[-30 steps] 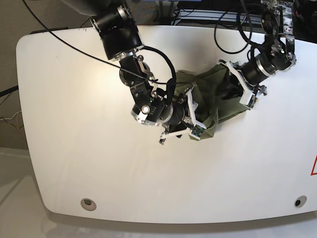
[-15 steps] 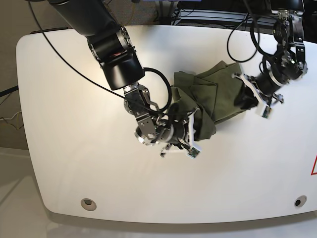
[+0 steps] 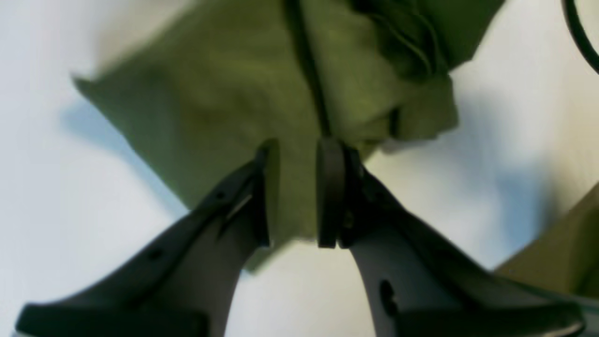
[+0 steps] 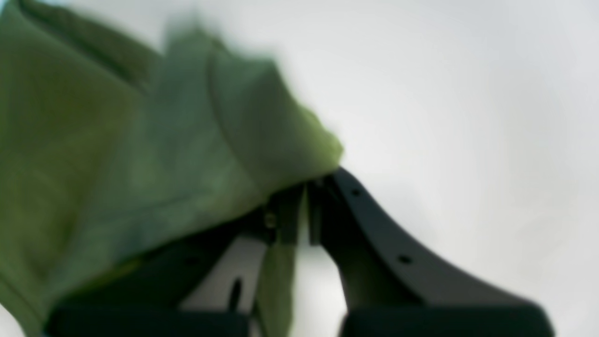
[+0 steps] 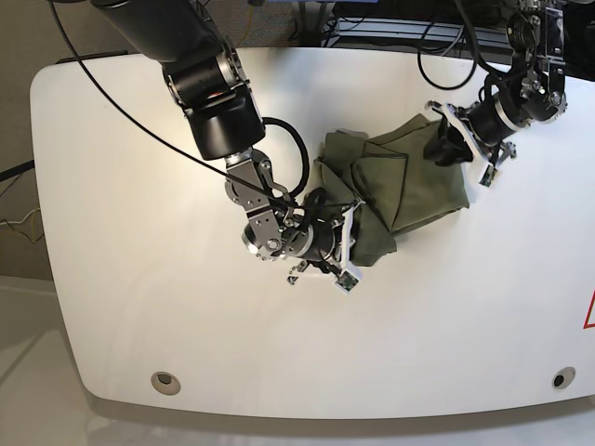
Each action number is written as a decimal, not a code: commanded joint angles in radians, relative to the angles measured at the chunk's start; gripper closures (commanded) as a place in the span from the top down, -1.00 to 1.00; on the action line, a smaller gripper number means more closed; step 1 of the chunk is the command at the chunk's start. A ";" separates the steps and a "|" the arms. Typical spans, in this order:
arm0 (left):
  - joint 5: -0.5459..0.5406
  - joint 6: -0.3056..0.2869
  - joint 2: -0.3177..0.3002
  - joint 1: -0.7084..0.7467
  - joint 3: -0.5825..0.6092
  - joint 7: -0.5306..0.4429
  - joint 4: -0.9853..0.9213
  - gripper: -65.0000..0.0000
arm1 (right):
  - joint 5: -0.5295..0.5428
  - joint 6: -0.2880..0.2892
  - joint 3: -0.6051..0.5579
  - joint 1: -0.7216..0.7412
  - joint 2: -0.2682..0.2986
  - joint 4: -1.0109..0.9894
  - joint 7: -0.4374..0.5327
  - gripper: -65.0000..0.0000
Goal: Fold the T-shirt properly
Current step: 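Spread the shirt with the left gripper pulling away from the right gripper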
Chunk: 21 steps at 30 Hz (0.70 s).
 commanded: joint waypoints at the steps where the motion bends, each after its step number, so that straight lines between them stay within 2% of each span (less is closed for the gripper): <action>1: -0.037 -0.006 -0.010 0.013 -0.008 -0.008 0.022 -0.62 | 0.000 0.003 0.000 0.029 -0.005 0.039 0.044 -0.77; 4: -0.057 -0.014 -0.008 0.017 -0.001 0.007 0.048 -0.61 | -0.002 0.003 0.000 0.051 -0.006 0.027 0.073 -0.64; 10: -0.069 -0.014 0.021 -0.005 0.048 0.018 0.048 -0.60 | -0.001 0.006 -0.004 0.067 -0.005 0.013 0.110 -0.18; 11: -0.048 0.004 0.022 0.005 0.028 0.038 0.011 -0.64 | -0.018 0.017 0.005 -0.028 0.010 -0.002 0.060 -0.25; 21: -0.048 0.004 0.022 0.005 0.026 0.038 0.011 -0.64 | -0.021 0.018 0.008 -0.072 0.011 0.070 0.051 -0.25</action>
